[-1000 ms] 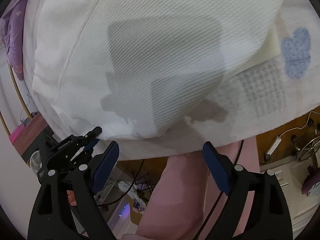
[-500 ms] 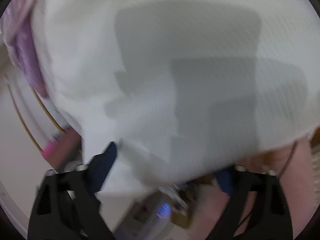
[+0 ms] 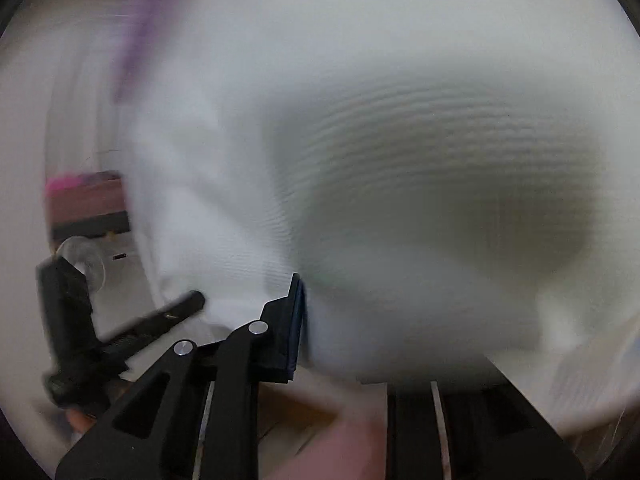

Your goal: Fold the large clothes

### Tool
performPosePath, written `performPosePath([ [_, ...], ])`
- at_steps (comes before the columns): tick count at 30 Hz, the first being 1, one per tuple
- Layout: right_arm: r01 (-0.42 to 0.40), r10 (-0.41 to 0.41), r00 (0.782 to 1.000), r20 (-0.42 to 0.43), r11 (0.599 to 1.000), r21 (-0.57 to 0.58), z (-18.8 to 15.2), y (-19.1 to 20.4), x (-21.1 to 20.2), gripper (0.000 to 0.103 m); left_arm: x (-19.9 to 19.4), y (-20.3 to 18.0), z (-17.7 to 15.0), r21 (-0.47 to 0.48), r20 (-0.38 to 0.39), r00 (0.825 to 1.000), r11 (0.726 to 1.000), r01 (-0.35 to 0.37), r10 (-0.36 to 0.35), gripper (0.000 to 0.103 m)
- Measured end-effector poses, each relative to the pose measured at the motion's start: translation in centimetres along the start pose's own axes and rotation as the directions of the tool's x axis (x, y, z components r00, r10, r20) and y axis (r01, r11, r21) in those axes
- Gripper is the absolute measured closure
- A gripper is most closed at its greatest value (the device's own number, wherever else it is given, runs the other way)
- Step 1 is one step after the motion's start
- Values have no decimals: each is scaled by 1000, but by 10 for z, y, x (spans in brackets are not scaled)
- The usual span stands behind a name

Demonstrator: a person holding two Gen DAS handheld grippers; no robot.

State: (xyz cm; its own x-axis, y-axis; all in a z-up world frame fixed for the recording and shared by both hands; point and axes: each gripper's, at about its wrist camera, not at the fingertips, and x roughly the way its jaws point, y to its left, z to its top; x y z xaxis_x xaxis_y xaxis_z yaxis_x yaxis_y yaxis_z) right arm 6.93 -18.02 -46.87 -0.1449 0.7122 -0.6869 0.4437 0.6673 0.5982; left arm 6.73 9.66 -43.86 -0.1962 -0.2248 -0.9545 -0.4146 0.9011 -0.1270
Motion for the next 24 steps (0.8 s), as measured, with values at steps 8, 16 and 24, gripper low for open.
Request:
performPosePath([
  [8,-21,8,991,132,995,97,-6,-8,-47,25,2,28,-20,-289,11,939,898,332,-344,31],
  [16,-154,128,933,337,987,52,25,39,-108,71,-37,22,6,-321,121,936,880,351,-329,95],
  [24,-126,270,847,458,938,-322,27,94,-163,72,-150,-25,29,37,450,825,930,365,-341,96],
])
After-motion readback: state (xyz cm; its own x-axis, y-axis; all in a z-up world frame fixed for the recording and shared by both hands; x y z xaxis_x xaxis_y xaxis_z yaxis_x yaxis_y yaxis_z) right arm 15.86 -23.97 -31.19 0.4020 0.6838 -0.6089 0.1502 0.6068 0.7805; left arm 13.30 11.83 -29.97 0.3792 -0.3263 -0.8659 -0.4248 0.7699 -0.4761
